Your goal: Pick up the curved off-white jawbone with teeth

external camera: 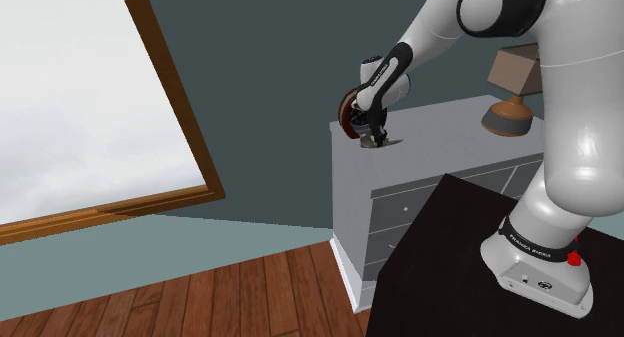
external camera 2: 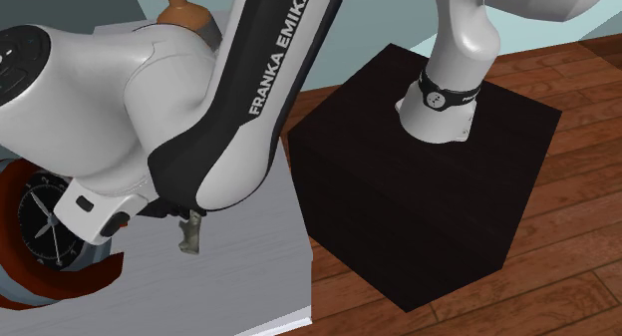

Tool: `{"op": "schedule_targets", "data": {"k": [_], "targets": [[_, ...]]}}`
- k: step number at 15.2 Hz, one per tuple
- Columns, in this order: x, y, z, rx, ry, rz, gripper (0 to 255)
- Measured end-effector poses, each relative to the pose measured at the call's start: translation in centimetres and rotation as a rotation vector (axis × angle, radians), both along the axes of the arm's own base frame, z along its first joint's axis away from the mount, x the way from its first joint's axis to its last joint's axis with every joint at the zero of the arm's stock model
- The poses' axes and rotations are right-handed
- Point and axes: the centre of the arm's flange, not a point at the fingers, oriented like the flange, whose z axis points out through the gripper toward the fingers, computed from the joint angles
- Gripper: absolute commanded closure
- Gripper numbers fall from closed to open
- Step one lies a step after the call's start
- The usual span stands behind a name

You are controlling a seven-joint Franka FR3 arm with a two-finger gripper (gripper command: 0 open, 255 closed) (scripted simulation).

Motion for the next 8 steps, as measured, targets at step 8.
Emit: {"op": "schedule_targets", "data": {"k": [8], "targets": [[-0.1,0.0,3.9,0.0,0.0,0.0,255]]}}
